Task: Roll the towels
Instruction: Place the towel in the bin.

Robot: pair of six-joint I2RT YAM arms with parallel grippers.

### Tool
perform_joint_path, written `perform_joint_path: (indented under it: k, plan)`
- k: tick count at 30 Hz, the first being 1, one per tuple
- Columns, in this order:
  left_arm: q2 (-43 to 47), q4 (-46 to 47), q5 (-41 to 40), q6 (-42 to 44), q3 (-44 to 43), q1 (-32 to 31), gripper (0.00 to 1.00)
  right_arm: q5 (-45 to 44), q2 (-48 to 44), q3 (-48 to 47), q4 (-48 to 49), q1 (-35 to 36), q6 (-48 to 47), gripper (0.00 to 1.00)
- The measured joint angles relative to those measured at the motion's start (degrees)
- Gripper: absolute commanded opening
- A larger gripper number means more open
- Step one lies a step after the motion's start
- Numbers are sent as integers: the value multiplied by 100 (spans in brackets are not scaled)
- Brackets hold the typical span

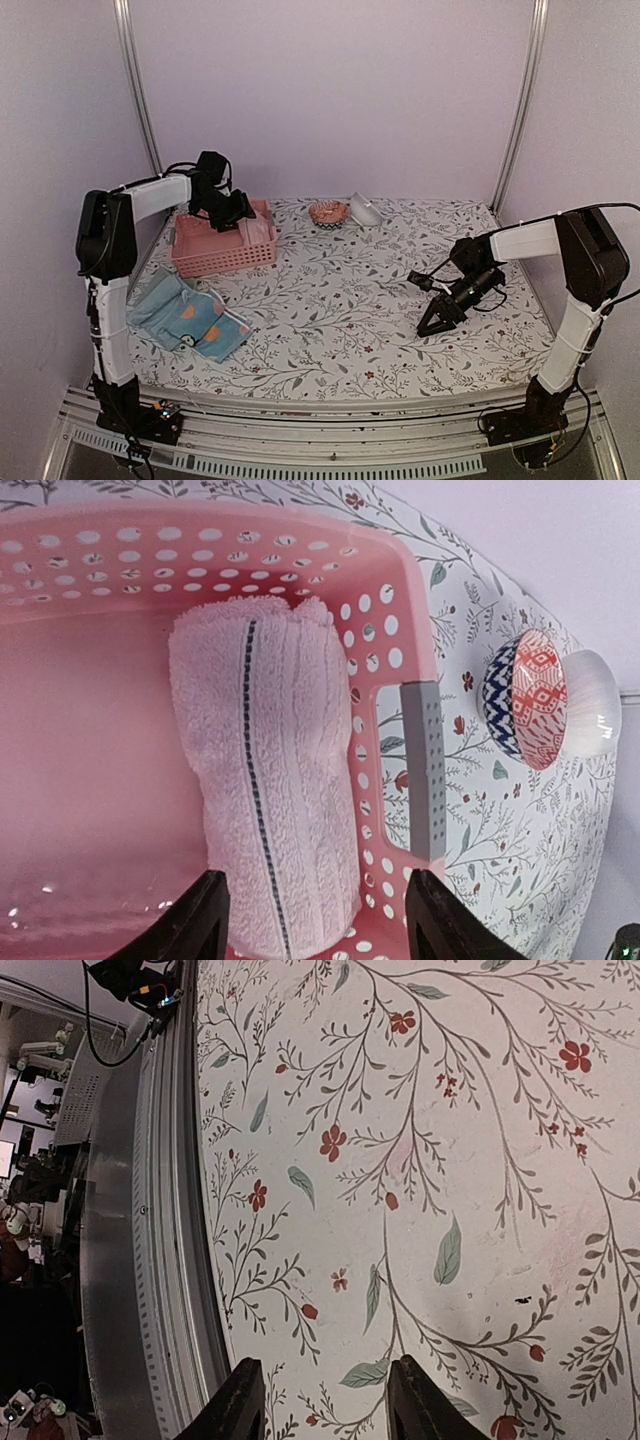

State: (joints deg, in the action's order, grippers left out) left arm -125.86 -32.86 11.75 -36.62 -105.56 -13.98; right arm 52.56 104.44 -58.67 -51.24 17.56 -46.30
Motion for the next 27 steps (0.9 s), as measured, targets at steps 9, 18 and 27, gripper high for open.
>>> perform_joint_path:
  k: [9, 18, 27]
  plan:
    - [1427, -133, -638, 737, 1064, -387, 62, -160, -232, -44, -28, -2, -9, 43]
    - [3517, 42, -1467, 2114, 2031, -2090, 98, -673, -1768, -634, 79, -398, 199, 50]
    - [5158, 616, -1429, 2463, 4398, -2363, 99, -1598, -4415, 1069, 2033, -664, 1274, 99]
